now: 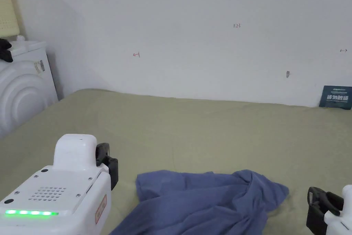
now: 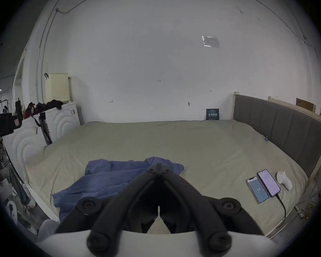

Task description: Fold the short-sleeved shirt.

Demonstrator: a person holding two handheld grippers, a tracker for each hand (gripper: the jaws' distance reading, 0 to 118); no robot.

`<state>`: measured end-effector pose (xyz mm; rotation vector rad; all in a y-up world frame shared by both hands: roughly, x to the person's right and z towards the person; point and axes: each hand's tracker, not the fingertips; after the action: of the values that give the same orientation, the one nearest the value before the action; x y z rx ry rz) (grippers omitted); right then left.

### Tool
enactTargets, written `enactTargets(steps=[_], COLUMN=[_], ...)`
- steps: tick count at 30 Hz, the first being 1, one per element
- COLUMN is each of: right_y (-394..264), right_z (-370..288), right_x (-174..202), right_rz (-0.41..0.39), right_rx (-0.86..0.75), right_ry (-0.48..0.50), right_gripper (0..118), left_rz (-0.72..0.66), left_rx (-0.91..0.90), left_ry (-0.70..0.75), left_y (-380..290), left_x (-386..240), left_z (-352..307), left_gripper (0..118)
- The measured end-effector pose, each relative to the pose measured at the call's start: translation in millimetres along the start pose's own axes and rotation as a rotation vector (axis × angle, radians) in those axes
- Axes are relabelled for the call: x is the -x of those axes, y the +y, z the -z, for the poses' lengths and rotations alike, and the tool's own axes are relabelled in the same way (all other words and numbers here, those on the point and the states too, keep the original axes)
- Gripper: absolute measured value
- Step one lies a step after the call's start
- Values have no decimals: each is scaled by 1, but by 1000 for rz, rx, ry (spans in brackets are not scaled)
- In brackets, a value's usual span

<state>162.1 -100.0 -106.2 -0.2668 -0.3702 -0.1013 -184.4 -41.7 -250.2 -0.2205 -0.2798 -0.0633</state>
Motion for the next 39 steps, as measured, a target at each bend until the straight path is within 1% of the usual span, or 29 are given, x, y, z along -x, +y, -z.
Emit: enactTargets(steps=[3, 6, 8, 9, 10, 11, 12, 13, 14, 15, 16, 19, 20, 22, 23, 24, 25, 26, 27, 28, 29, 31, 33, 34, 39], right_y=[-4, -12, -17, -20, -23, -25, -27, -30, -32, -34, -36, -41, -43, -46, -47, -49, -51, -53, -53, -54, -55, -55, -55, -53, -42], right_z=[6, 12, 17, 20, 24, 28, 31, 34, 38, 41, 44, 50, 52, 55, 56, 57, 59, 61, 65, 67, 70, 82, 96, 107, 187], right_x=[3, 7, 9, 10, 12, 14, 15, 16, 17, 19, 20, 22, 22, 22, 21, 20, 19, 18, 16, 14, 11, 4, -5, -10, -45], right_rz=[-2, -7, -9, -14, -22, -27, -28, -27, -24, -21, -21, -32, -34, -34, -33, -33, -33, -32, -28, -20, -12, -2, -25, -58, -51], right_rx=[22, 49, 69, 83, 97, 108, 119, 129, 138, 151, 163, 187, 196, 209, 216, 224, 228, 236, 247, 252, 256, 274, 283, 295, 355], right_ry=[14, 20, 30, 33, 35, 35, 35, 40, 41, 44, 51, 55, 59, 59, 58, 56, 54, 54, 57, 52, 47, 37, 21, -4, -39], right_gripper=[2, 2, 2, 2, 2, 2, 2, 2, 2, 2, 2, 2, 2, 2, 2, 2, 2, 2, 2, 2, 2, 2, 2, 2, 2], left_rz=[-32, -39, -58, -74, -57, -41, -17, -8, -21, -40, -53, -37, -33, -45, -62, 14, 31, -6, 4, 6, -35, -16, 9, 6, -20], left_rx=[136, 357, 515, 566, 627, 657, 675, 720, 754, 786, 783, 889, 913, 922, 903, 867, 863, 860, 853, 841, 844, 852, 847, 849, 850], left_ry=[-55, -104, -110, -122, -127, -93, -53, -47, -33, -31, -21, 93, 89, 57, 31, 61, 13, -17, 9, -32, -52, -34, -27, -29, -44], left_y=[-14, -44, -68, -83, -99, -110, -121, -133, -141, -152, -158, -186, -192, -199, -198, -191, -188, -188, -185, -183, -182, -182, -182, -189, -188], left_x=[15, 38, 52, 59, 68, 71, 73, 77, 74, 75, 77, 84, 84, 79, 75, 70, 67, 67, 62, 63, 63, 55, 56, 55, 57], left_z=[20, 58, 84, 98, 114, 123, 133, 144, 145, 150, 153, 169, 171, 168, 163, 158, 155, 160, 158, 160, 162, 163, 166, 169, 167], left_gripper=[0, 0, 0, 4, 31, 72, 106, 106, 114, 118, 118, 117, 113, 88, 86, 74, 44, 19, 0, 0, 0, 0, 0, 0, 0])
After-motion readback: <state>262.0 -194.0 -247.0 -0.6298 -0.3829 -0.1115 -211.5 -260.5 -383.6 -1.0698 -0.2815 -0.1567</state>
